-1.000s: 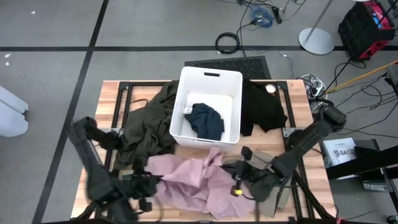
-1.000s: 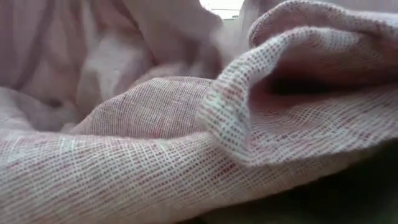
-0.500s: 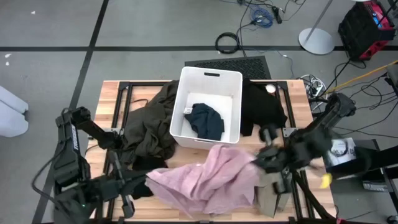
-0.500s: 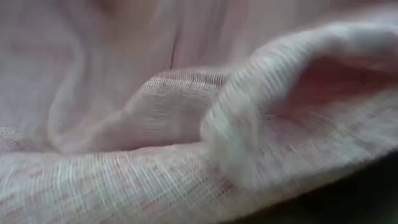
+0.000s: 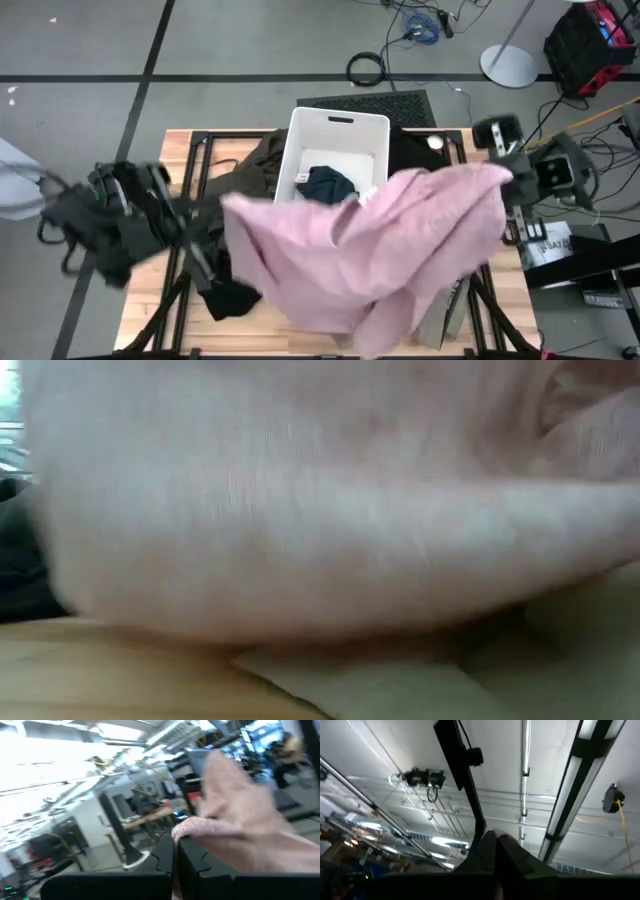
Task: Sort clothes
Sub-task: Put the pink shirt into the white laundry bin
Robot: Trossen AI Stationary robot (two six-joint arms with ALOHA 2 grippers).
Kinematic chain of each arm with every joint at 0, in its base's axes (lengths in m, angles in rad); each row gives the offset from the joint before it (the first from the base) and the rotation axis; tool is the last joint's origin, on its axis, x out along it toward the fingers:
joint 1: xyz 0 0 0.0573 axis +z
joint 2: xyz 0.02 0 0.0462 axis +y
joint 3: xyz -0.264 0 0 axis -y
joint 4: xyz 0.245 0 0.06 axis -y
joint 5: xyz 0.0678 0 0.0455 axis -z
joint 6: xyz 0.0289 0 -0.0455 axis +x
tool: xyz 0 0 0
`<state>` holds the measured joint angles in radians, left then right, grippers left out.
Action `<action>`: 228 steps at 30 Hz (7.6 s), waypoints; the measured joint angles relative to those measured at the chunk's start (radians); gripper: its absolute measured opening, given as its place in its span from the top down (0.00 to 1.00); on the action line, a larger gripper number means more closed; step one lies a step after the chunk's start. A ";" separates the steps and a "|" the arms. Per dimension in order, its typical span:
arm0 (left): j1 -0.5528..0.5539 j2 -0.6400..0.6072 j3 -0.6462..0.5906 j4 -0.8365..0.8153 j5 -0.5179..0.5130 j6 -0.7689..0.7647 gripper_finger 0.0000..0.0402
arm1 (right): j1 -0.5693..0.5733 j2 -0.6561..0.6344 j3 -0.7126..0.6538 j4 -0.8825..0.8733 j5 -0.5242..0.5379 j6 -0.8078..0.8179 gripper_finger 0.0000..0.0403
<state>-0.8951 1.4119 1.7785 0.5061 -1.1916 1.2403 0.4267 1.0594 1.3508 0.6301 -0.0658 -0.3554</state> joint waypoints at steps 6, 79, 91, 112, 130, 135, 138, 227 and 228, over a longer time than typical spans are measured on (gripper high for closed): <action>0.108 -0.034 0.015 -0.001 0.327 0.025 0.98 | -0.133 0.120 0.331 -0.268 -0.091 0.073 1.00; -0.070 0.412 -0.035 -1.682 -0.271 -1.931 0.98 | 0.401 0.592 0.384 -2.045 0.936 1.480 1.00; -0.013 0.423 -0.189 -2.075 0.128 -2.487 0.98 | 0.097 0.329 -0.328 -1.032 0.486 1.168 1.00; 0.081 0.425 -0.532 -1.786 0.419 -2.416 0.98 | -0.003 0.316 -0.479 -1.268 0.466 1.255 1.00; 0.175 0.425 -0.532 -1.629 0.440 -2.203 0.98 | -0.095 0.316 -0.477 -1.237 0.329 1.182 0.51; 0.174 0.425 -0.532 -1.629 0.448 -2.237 0.93 | -0.047 0.318 -0.478 -1.234 0.369 1.252 0.31; 0.171 0.425 -0.532 -1.616 0.458 -2.236 0.91 | 0.006 0.320 -0.480 -1.235 0.390 1.314 0.28; 0.043 0.347 -0.223 -2.077 0.174 -2.615 0.54 | 0.114 0.029 -0.687 -1.020 0.605 1.268 0.99; 0.037 0.333 -0.223 -2.076 0.155 -2.624 0.54 | 0.125 0.018 -0.670 -1.031 0.590 1.264 0.99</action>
<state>-0.8582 1.7453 1.5551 -1.5698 -1.0370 -1.3836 0.5517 1.0769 0.6811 -0.4013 0.5240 0.9086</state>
